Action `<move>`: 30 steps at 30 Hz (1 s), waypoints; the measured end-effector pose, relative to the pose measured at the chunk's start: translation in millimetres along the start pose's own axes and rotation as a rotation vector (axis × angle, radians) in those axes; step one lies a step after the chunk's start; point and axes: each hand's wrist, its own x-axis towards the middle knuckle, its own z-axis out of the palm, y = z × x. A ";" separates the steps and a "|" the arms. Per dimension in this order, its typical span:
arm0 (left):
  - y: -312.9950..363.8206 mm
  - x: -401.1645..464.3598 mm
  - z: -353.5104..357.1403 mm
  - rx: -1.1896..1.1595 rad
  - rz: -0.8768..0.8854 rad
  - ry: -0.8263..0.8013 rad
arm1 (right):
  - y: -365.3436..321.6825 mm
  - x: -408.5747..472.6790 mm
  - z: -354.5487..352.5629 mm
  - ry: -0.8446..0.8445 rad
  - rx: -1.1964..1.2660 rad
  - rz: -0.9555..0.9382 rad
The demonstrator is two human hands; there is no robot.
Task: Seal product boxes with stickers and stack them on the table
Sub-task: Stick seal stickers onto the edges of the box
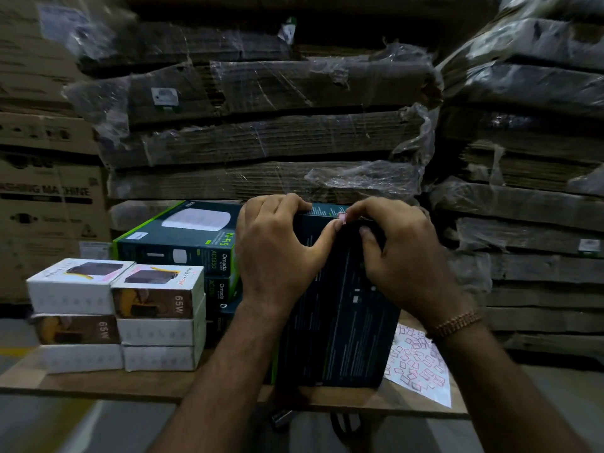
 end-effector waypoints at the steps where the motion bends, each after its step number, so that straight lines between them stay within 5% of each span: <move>1: -0.4 0.1 0.2 -0.003 0.003 0.003 | 0.2 -2.0 0.1 0.003 -0.007 -0.022; 23: -5.3 -2.3 2.4 0.004 0.035 -0.008 | -1.9 9.6 2.1 -0.073 -0.095 -0.004; 30: -7.1 -2.9 -0.6 0.007 0.069 -0.030 | 6.1 15.1 10.3 0.031 0.004 0.019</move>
